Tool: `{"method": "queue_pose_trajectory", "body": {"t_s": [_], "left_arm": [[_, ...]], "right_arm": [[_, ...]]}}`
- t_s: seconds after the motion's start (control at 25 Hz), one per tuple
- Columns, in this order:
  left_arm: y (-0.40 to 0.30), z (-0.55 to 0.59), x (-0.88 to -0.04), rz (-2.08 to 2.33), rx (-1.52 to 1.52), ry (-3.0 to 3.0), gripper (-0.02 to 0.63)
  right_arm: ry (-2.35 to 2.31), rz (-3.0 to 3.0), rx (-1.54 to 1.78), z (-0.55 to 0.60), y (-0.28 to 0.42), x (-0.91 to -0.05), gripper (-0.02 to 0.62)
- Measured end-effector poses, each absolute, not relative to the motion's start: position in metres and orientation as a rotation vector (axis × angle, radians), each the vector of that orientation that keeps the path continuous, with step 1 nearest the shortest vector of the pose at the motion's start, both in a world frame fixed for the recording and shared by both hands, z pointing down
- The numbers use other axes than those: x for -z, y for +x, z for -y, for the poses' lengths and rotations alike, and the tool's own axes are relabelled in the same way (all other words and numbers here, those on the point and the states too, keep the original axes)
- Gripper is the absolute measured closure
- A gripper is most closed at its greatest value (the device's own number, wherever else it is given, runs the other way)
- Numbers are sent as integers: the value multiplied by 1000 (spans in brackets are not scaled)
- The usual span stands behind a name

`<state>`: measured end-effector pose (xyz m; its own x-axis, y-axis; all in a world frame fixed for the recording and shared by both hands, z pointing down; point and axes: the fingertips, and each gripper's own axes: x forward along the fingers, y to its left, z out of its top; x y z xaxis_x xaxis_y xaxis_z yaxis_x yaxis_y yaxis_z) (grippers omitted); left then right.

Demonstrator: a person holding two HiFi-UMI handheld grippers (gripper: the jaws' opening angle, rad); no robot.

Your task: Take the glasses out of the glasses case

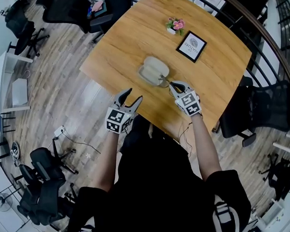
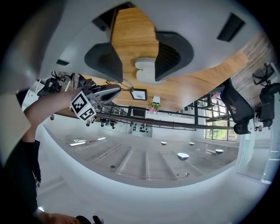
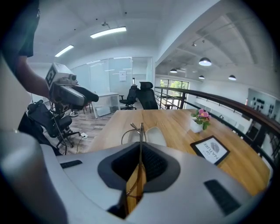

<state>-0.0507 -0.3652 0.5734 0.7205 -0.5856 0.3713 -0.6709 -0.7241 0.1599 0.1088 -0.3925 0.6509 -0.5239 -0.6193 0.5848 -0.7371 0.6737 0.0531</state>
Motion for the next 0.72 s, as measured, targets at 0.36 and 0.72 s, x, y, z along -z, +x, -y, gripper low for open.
{"method": "queue_pose_trajectory", "body": {"t_s": [0.36,0.72], "left_arm": [[-37,346,-556,1027,-442,2686,360],[-35,339,-544,1081,-424,2697,360]], "right_arm": [[1100,2342,-217,381,136,-630,574],[1103,2364,-182,372,143,-618,574]]}}
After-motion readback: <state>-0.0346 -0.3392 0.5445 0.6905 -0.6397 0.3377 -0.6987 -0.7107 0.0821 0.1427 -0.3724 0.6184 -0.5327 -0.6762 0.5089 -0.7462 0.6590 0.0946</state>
